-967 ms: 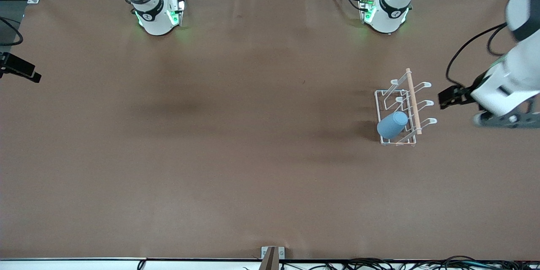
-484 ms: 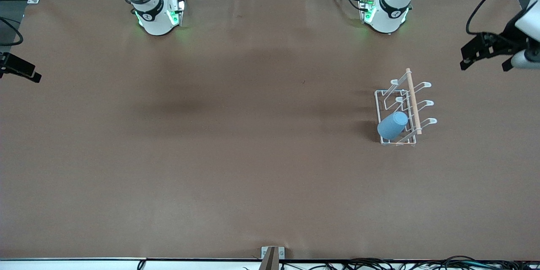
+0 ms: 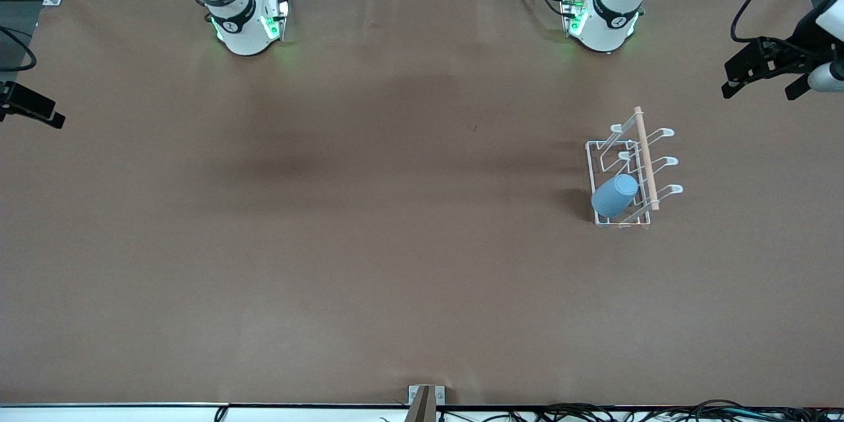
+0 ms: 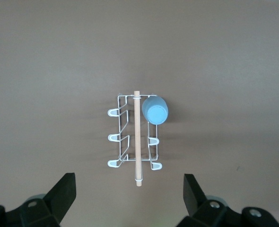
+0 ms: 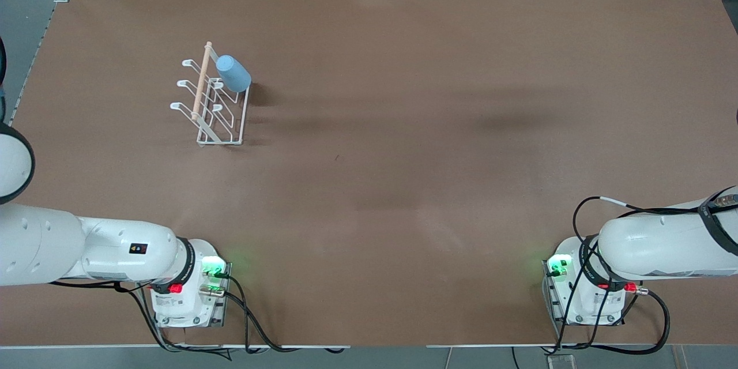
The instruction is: Hang cup on cup holder
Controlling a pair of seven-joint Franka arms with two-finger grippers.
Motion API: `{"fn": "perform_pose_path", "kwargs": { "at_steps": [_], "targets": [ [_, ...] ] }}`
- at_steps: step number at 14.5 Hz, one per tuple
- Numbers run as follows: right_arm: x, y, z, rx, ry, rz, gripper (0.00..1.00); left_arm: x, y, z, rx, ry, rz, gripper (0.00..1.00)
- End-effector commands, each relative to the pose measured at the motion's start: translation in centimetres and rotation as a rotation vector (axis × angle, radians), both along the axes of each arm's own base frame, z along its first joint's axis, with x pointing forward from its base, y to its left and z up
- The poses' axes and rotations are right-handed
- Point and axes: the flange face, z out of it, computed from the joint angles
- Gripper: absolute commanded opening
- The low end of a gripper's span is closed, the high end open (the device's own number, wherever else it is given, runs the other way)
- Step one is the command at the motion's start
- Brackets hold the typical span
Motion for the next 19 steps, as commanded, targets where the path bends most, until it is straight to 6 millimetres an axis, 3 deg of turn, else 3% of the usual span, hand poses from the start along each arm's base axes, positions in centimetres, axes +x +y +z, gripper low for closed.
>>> {"fn": "perform_pose_path", "kwargs": {
  "at_steps": [1, 7, 9, 19],
  "targets": [
    [-0.5, -0.6, 0.1, -0.002, 0.002, -0.005, 1.0, 1.2, 0.3, 0.4, -0.005, -0.015, 0.018, 1.0],
    [-0.5, -0.5, 0.2, 0.0, 0.0, -0.002, 1.0, 1.7, -0.5, -0.1, -0.004, -0.007, 0.047, 1.0],
    [-0.5, -0.5, 0.1, 0.0, 0.002, -0.002, 1.0, 1.6, -2.1, -0.3, -0.003, -0.002, 0.038, 1.0],
    [-0.4, -0.3, 0.3, -0.001, -0.004, 0.001, 1.0, 1.2, -2.6, -0.4, 0.003, 0.002, 0.06, 1.0]
  ]
}}
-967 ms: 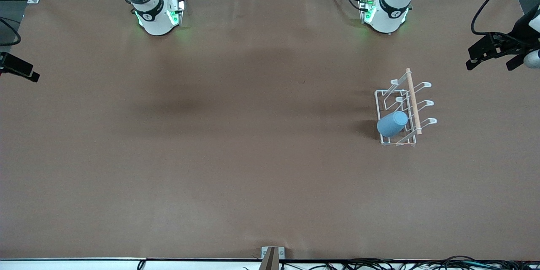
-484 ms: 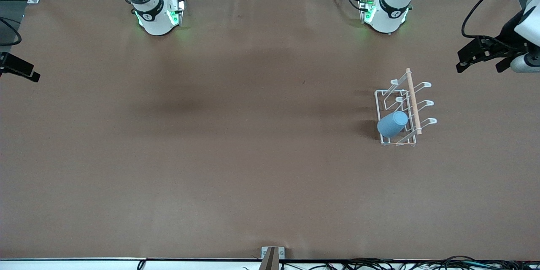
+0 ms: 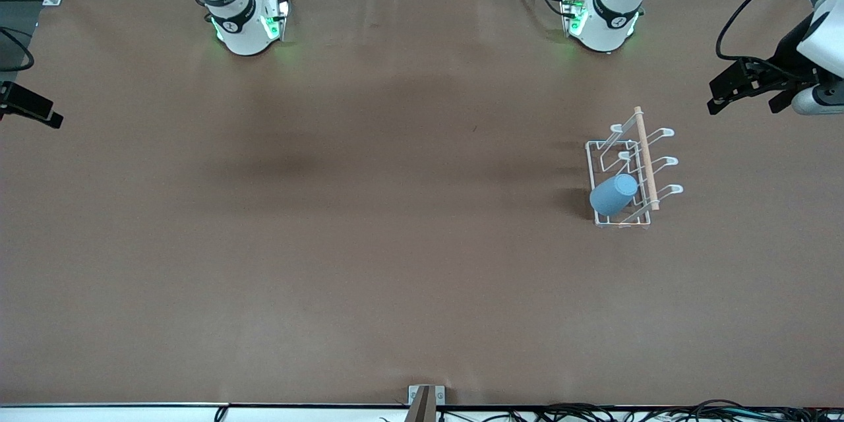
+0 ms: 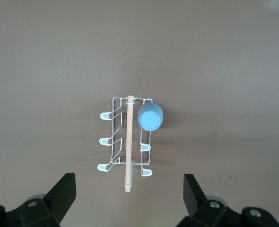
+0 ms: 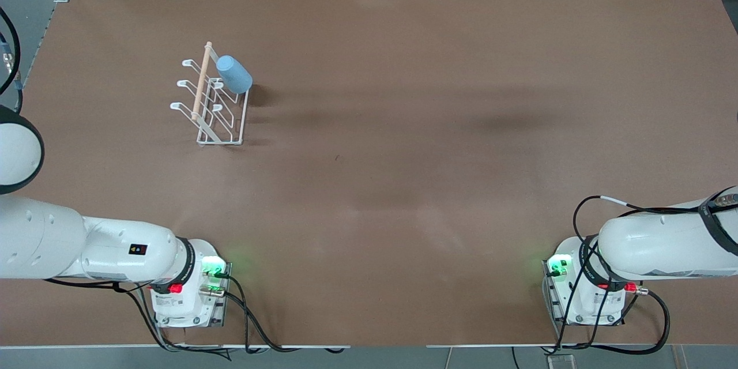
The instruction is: Hang cup on cup holder
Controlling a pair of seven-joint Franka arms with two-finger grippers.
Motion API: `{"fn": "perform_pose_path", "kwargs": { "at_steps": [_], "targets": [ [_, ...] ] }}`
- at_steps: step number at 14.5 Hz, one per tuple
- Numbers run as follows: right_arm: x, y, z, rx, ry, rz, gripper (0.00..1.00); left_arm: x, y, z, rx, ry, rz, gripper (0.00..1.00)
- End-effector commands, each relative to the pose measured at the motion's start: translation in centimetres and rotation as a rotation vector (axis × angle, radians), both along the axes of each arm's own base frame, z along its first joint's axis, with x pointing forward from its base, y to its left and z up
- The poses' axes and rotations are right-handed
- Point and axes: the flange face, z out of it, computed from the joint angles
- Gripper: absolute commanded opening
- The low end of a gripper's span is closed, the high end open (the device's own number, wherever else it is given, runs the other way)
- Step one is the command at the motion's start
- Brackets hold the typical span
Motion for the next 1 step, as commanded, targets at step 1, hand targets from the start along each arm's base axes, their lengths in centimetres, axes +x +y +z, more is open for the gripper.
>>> {"fn": "perform_pose_path", "kwargs": {
  "at_steps": [1],
  "targets": [
    [-0.38, -0.11, 0.27, -0.002, -0.006, 0.004, 1.0, -0.14, -0.17, 0.4, 0.004, -0.005, 0.009, 1.0]
  ]
}}
